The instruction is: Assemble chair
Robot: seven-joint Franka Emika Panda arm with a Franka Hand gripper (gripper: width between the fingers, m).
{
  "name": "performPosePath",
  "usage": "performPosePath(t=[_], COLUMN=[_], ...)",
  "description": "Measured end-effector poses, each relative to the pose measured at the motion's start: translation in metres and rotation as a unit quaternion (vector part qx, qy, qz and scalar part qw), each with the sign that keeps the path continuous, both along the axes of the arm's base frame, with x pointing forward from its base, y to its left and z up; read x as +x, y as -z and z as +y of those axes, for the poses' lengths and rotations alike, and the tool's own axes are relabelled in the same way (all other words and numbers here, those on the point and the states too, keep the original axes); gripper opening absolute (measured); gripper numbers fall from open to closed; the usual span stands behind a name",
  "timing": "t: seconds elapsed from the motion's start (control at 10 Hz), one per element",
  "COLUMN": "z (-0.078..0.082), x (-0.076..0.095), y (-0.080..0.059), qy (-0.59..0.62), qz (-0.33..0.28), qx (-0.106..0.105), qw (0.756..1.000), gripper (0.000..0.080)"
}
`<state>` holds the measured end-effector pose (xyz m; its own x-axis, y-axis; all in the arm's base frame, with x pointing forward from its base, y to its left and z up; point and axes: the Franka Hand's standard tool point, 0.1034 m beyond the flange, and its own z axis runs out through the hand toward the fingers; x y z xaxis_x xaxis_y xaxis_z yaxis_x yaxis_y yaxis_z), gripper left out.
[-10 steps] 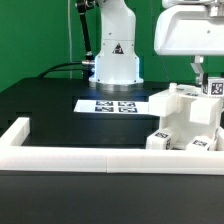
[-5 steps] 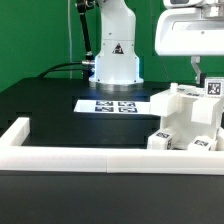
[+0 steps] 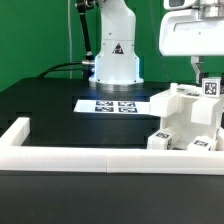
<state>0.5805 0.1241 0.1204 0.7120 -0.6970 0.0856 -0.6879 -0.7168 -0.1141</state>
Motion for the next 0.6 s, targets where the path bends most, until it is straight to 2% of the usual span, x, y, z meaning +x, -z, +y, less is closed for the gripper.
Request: performPosePath(t=[0.6], z=[0.0015], x=[0.0001], y=[-0.0002], qy=[0.194], qz=[0.005], qx=[0.034], qw=[0.980], gripper=[0.0284])
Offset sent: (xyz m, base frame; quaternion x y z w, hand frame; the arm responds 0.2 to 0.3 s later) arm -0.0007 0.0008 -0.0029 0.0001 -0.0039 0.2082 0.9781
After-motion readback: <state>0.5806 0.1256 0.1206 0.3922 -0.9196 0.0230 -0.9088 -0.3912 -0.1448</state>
